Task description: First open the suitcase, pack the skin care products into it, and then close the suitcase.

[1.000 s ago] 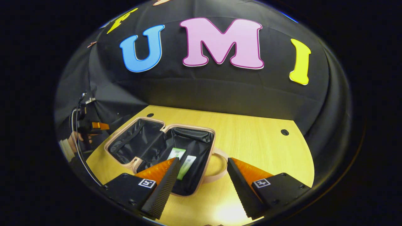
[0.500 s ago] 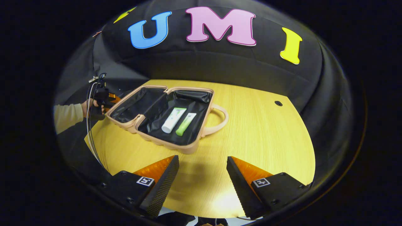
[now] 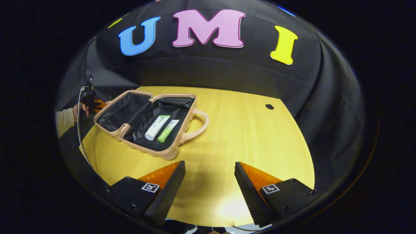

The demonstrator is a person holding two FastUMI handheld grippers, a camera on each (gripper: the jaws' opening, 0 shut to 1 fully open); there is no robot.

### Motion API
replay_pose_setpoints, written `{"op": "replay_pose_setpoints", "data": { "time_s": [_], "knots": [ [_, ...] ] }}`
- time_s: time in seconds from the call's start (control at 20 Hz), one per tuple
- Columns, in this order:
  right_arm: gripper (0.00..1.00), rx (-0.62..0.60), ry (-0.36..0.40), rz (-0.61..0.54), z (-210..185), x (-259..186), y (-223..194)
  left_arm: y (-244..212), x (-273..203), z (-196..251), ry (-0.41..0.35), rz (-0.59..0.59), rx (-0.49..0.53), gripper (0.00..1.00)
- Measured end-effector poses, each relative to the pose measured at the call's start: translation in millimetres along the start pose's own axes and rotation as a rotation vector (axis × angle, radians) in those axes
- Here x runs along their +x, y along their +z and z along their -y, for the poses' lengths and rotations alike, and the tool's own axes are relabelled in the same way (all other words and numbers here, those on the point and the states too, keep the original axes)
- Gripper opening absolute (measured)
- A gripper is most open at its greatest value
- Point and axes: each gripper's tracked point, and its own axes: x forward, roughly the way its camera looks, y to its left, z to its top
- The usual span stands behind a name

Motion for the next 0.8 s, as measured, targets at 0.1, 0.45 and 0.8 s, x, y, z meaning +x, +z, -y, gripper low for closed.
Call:
{"op": "replay_pose_setpoints", "data": {
  "time_s": [0.1,0.45,0.8],
  "knots": [
    [0.98,0.013,-0.003,0.023,13,0,15,25,-37,45,-0.017,0.06,0.086,0.07],
    [0.97,0.027,0.005,0.113,42,-6,49,18,-152,235,-0.194,0.167,0.324,0.06],
    [0.96,-0.018,-0.003,0.184,81,-9,62,-101,-184,377,-0.372,0.135,0.346,0.06]
  ]
}}
